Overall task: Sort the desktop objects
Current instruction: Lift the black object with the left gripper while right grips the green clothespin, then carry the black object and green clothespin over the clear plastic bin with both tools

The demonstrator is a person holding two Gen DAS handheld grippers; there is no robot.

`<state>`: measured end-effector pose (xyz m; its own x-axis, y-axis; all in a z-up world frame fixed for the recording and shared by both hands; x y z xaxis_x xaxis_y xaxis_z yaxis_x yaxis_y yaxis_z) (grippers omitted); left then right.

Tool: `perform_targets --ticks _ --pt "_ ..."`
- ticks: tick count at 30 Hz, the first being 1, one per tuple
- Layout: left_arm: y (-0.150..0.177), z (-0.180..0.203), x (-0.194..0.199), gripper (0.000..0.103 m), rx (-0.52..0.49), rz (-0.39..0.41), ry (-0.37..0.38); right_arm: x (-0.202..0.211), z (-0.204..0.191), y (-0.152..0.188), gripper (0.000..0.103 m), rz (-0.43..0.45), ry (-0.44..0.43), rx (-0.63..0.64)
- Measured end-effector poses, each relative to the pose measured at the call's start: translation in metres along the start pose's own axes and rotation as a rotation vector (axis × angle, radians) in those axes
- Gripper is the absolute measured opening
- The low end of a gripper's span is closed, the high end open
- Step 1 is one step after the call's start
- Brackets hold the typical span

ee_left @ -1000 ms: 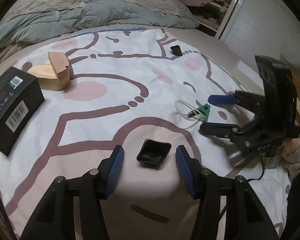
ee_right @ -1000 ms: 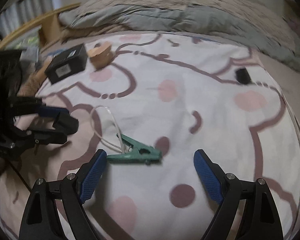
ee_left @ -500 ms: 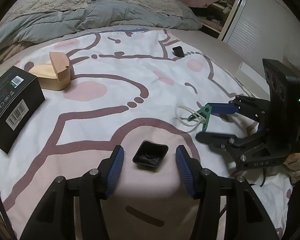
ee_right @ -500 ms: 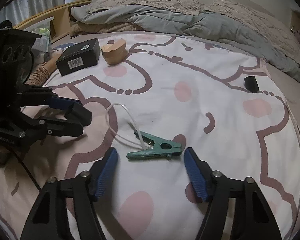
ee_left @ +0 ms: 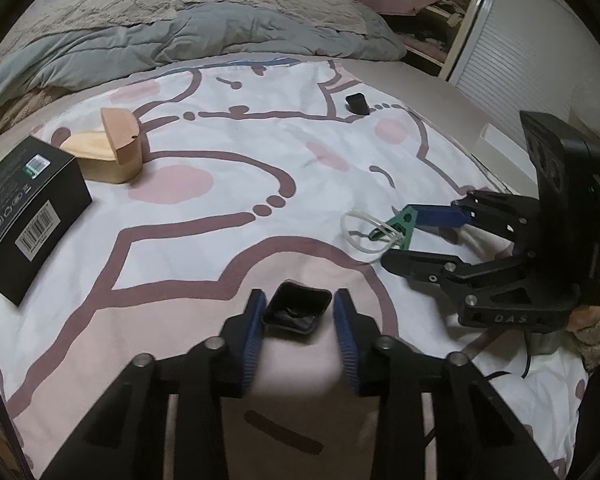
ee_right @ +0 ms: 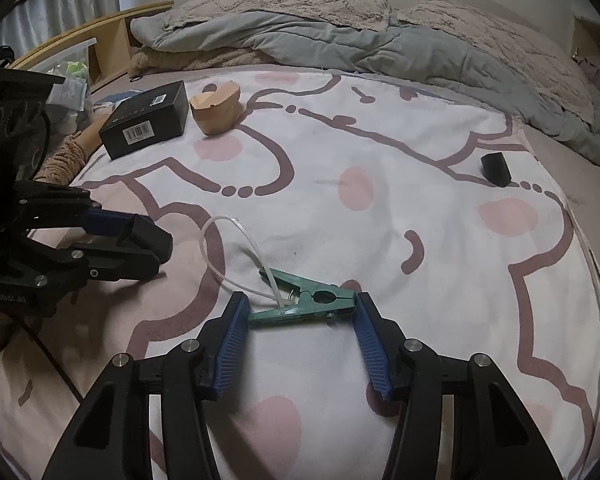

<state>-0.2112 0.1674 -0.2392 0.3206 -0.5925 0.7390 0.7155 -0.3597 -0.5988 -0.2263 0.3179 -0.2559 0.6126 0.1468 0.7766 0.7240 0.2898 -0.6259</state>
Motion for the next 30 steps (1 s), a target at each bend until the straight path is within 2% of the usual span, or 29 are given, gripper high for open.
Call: perform_targets --ticks 2,14,23,30 --pt "0.0 0.002 0.0 0.03 -0.007 0.001 0.0 0.0 0.002 0.0 0.054 0.0 -0.007 -0.009" --pt "-0.005 -0.001 0.012 0.029 0.033 0.03 -0.001 0.011 0.0 -0.003 0.053 0.037 -0.036 -0.008" --pt "-0.009 0.016 0.03 0.029 0.034 0.035 -0.023 0.037 -0.004 -0.006 0.054 0.083 -0.069 -0.031" --pt "-0.014 0.035 0.061 0.029 0.01 0.077 -0.062 0.067 -0.008 -0.007 0.054 0.126 -0.083 -0.045"
Point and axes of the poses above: each gripper's, at about its wrist camera, not at the fingertips, and x roughly against the way its jaws point, z to its right, y to its underside, the point moved 2 cm from there along -x, roughly the way its jaws point, and after that the axes turned 7 degrees about y, right-handed, at the moved point
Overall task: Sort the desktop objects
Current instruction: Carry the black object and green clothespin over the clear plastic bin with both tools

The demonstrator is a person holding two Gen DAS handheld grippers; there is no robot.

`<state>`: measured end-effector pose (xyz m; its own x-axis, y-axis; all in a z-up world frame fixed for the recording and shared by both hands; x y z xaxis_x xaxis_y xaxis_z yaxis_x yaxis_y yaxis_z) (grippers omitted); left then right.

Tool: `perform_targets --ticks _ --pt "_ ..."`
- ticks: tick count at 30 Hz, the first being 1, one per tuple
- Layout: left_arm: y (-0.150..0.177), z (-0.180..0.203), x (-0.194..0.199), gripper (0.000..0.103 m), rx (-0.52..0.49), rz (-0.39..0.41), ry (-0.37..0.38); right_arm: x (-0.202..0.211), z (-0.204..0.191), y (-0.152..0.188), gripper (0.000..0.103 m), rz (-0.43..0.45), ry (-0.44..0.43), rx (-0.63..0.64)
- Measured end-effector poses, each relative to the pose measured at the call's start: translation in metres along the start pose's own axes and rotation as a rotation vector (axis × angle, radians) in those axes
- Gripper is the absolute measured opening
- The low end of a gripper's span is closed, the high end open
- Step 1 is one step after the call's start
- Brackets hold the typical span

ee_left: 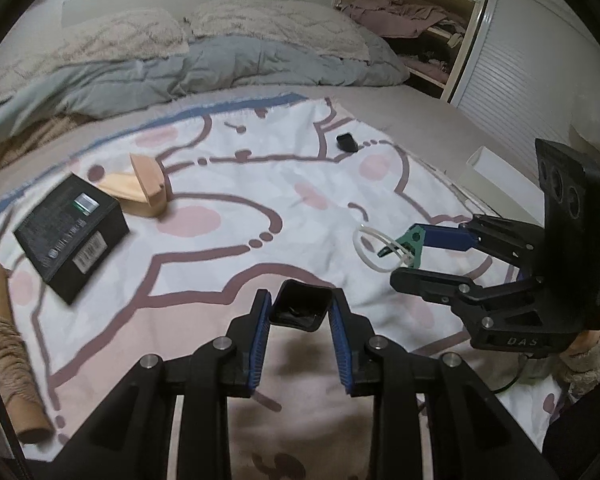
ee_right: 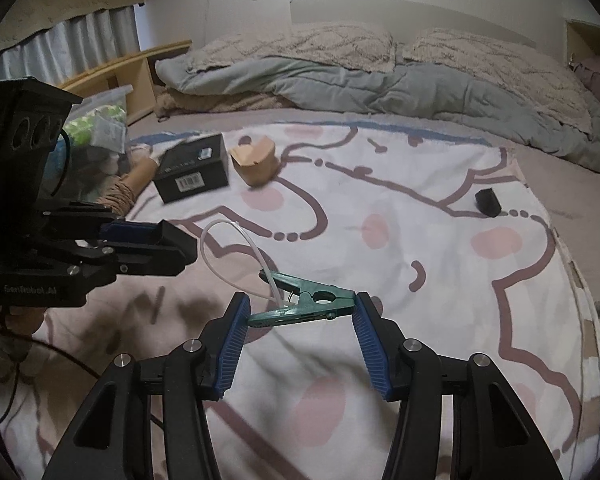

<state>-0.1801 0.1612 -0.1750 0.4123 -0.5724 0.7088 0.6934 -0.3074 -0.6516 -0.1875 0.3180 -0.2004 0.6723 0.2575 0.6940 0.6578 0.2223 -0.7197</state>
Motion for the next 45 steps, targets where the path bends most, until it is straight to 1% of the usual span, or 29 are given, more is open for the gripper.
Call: perform_targets --ticks 8,12,16,19,23,33,36,40,45 --pt "-0.006 0.023 0.043 0.029 -0.05 0.049 -0.049 0.036 -0.006 -0.002 0.054 0.037 -0.015 -0.012" --pt "-0.01 0.037 0.068 0.029 -0.09 0.075 -0.085 0.05 -0.009 -0.006 0.053 0.055 -0.054 -0.033" --pt "-0.012 0.044 0.092 0.029 -0.084 0.097 -0.099 0.061 -0.017 -0.015 0.053 0.072 -0.07 -0.017" --pt "-0.015 0.048 0.113 0.029 -0.081 0.119 -0.126 0.072 -0.021 -0.026 0.053 0.082 -0.082 -0.009" --pt "-0.016 0.049 0.142 0.029 -0.059 0.154 -0.156 0.093 -0.024 -0.043 0.053 0.097 -0.096 -0.01" --pt "-0.027 0.056 0.22 0.029 -0.028 0.249 -0.278 0.154 -0.042 -0.093 0.054 0.161 -0.11 -0.006" --pt "-0.027 0.051 0.243 0.029 0.007 0.275 -0.312 0.167 -0.05 -0.106 0.054 0.173 -0.127 -0.021" --pt "-0.026 0.04 0.268 0.029 0.046 0.336 -0.364 0.183 -0.069 -0.126 0.054 0.204 -0.159 -0.03" --pt "-0.019 0.018 0.29 0.029 0.103 0.361 -0.442 0.187 -0.104 -0.149 0.054 0.228 -0.171 0.019"
Point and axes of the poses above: each gripper's, at about its wrist camera, not at the fingertips, and x roughly against the way its jaws point, z to its right, y to its underside, the point moved 2 cm from there along -x, roughly the way its jaws point, and after that the axes turned 7 degrees about y, right-handed, at the moved point
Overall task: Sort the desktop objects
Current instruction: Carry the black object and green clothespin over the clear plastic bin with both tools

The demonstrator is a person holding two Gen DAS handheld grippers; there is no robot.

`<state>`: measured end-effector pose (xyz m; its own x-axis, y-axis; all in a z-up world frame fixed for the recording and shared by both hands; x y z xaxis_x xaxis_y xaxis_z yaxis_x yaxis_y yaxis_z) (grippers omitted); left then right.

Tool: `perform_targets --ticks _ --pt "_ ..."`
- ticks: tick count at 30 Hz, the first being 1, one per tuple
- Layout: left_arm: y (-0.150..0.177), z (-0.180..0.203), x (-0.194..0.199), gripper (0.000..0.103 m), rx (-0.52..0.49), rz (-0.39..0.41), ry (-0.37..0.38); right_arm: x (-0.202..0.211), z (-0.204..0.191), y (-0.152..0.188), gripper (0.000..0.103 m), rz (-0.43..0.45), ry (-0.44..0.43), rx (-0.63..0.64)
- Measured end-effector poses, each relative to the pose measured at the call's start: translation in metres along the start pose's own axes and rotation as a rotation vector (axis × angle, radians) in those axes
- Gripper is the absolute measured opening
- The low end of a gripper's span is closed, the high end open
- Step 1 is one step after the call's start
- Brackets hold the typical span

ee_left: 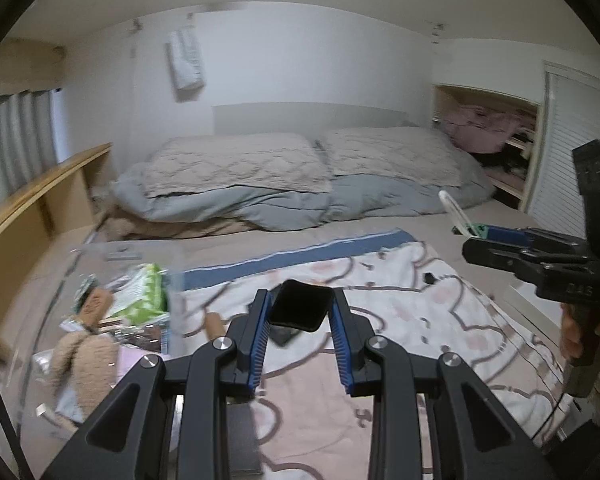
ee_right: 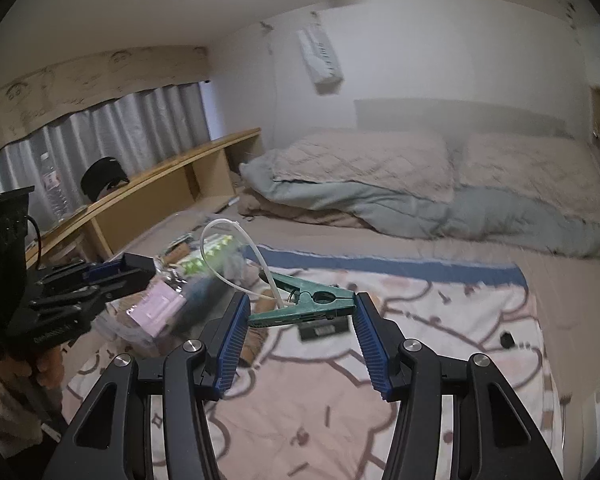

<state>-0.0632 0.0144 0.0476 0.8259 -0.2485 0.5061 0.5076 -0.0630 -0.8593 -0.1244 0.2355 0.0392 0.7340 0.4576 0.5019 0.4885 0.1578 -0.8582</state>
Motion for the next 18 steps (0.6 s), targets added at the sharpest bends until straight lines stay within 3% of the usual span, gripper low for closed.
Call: perform_targets --ticks 12,18 --pt "0.015 -0.105 0.032 0.029 0.198 0.026 -0.219 -0.049 -0.103 -0.04 0.054 0.003 -0.118 0.079" --pt "0.036 -0.153 0.042 0.029 0.262 -0.022 -0.263 -0.072 -0.141 -0.037 0.054 -0.029 -0.181 0.077"
Point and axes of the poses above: each gripper's, at about its wrist camera, not at the fingertips, and x roughly against the way its jaws point, z to its right, y to its underside, the point moved 2 cm from there along -x, roughly the way its jaws point, and after that the axes turned 7 degrees about y, right-handed, at the moved point
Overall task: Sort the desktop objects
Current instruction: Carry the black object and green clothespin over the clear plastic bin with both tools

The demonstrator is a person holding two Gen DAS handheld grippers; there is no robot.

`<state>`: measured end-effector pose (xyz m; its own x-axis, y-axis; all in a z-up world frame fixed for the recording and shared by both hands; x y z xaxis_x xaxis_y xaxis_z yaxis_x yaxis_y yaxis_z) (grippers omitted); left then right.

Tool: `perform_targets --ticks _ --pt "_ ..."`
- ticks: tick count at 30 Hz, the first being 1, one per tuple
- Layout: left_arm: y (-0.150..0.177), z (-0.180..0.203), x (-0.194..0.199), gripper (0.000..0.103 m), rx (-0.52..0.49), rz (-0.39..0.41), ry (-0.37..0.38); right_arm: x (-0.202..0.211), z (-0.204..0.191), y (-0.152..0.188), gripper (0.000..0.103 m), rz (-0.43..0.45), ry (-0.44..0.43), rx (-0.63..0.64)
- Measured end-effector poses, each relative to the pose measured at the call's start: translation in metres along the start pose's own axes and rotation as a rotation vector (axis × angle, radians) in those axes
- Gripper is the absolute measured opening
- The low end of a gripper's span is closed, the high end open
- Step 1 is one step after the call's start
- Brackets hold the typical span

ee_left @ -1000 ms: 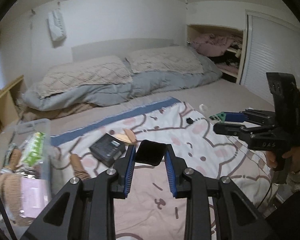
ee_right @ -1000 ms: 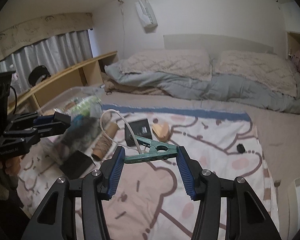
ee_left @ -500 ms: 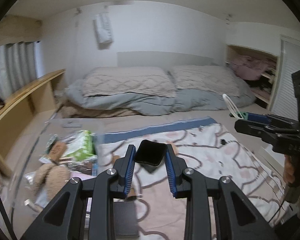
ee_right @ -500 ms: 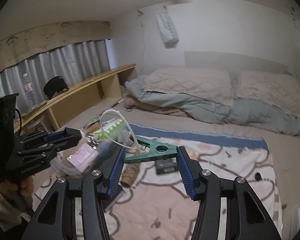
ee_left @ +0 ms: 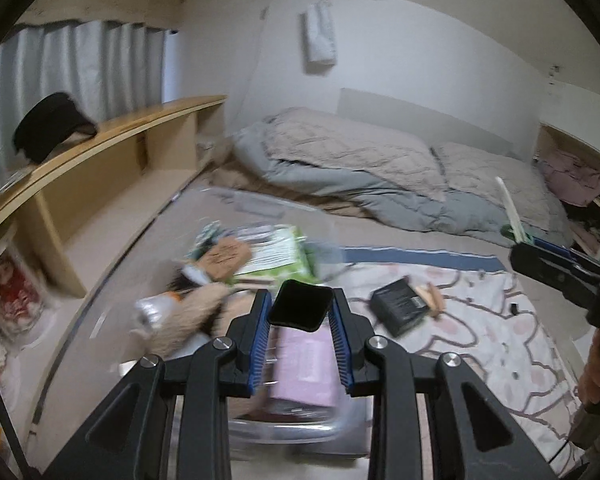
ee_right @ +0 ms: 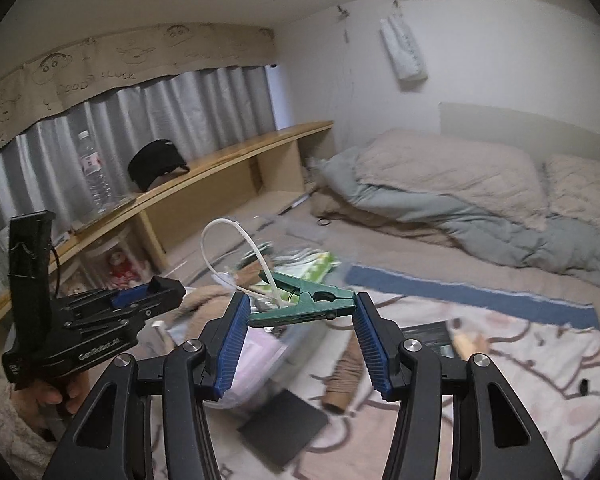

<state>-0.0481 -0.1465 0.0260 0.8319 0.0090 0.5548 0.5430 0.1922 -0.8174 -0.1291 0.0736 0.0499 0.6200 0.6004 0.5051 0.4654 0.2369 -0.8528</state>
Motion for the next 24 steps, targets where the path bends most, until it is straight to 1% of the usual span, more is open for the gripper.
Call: perform_targets --ticks 3,9,11,15,19,24 --pt "0.004 -0.026 -0.003 0.029 0.032 -0.027 -0.031 -0.015 -0.016 0.003 0.054 -0.024 -0.017 0.018" --pt "0.016 -0.066 -0.017 0.029 0.081 -0.119 -0.088 -0.04 -0.042 0.011 0.054 -0.084 -0.055 0.053" --pt "0.018 -0.075 -0.023 0.029 0.098 -0.147 -0.099 -0.045 -0.046 0.013 0.054 -0.093 -0.06 0.055" --pt "0.024 -0.084 -0.033 0.029 0.101 -0.199 -0.138 -0.053 -0.054 0.017 0.054 -0.118 -0.072 0.061" --pt "0.026 -0.095 -0.036 0.029 0.116 -0.224 -0.176 -0.057 -0.062 0.021 0.054 -0.136 -0.078 0.074" --pt "0.027 -0.103 -0.036 0.029 0.115 -0.223 -0.234 -0.059 -0.07 0.025 0.054 -0.148 -0.092 0.087"
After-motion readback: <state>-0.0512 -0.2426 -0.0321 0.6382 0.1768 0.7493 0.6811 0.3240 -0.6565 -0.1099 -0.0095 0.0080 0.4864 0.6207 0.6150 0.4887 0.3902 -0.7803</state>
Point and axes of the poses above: each gripper's, at about its wrist camera, not at the fingertips, and x roughly against the way its jaws point, z to its right, y to its underside, the point moved 2 cm from there along -x, roughly the way its jaws point, and after that the axes turned 7 degrees about y, right-handed, at the moved point
